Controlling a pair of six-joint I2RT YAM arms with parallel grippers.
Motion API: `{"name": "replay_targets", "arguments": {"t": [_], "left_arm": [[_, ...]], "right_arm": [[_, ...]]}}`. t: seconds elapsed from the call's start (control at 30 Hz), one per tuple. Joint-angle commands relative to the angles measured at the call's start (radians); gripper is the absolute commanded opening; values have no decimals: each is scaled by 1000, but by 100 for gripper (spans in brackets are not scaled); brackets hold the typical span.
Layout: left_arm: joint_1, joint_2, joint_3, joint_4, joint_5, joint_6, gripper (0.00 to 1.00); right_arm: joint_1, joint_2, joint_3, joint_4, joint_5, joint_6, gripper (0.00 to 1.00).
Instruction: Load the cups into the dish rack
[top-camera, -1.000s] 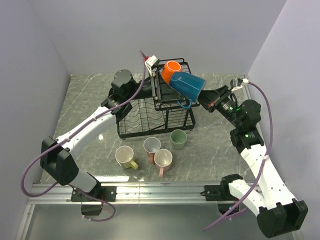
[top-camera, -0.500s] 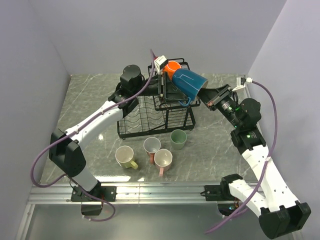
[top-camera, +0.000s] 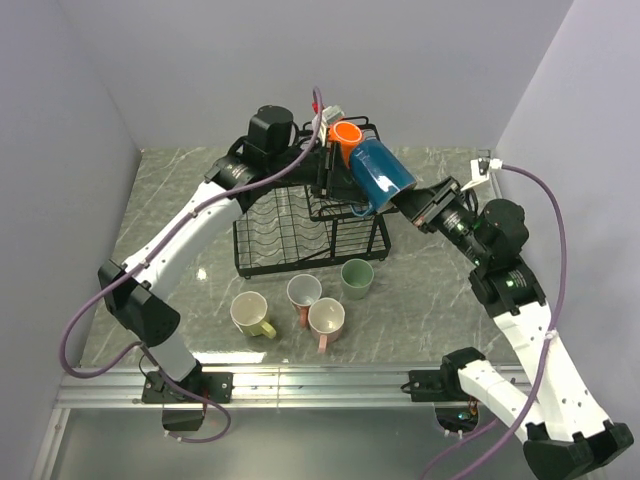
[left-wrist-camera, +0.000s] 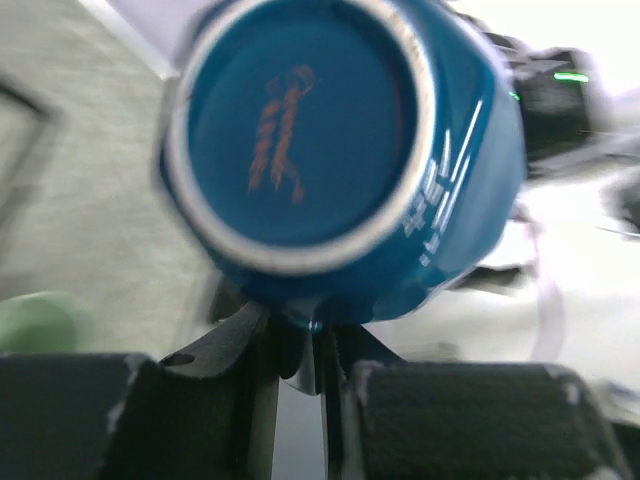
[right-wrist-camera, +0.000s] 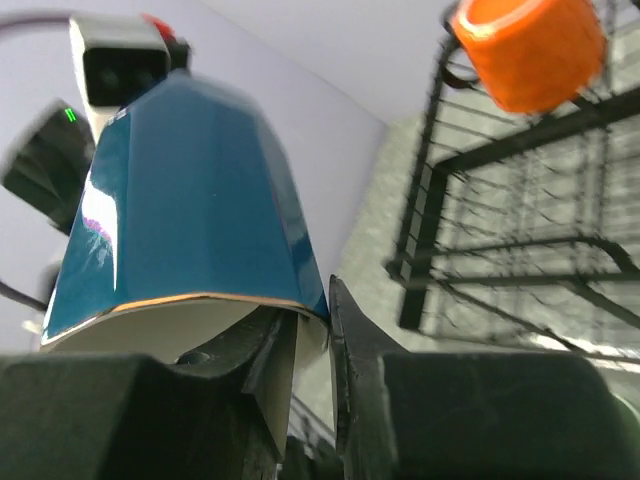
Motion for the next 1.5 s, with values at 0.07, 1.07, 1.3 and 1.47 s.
{"name": "replay_targets", "arguments": {"t": [0.07,1.07,1.3,1.47], "left_arm": [[94,27,214,-150,-435,460,0],[63,40,-154,288,-693,1192,0],[63,26,-187,275,-748,1217,7],[62,-3,-228,281,-822,1243,51]], "right_arm": [[8,-64,18,-395,11,-185,21],[5,-247,-1,-691,173,-207,9],[7,-262,-25,-693,178,-193,9],[5,-264,-39,-687,175,-185,9]]}}
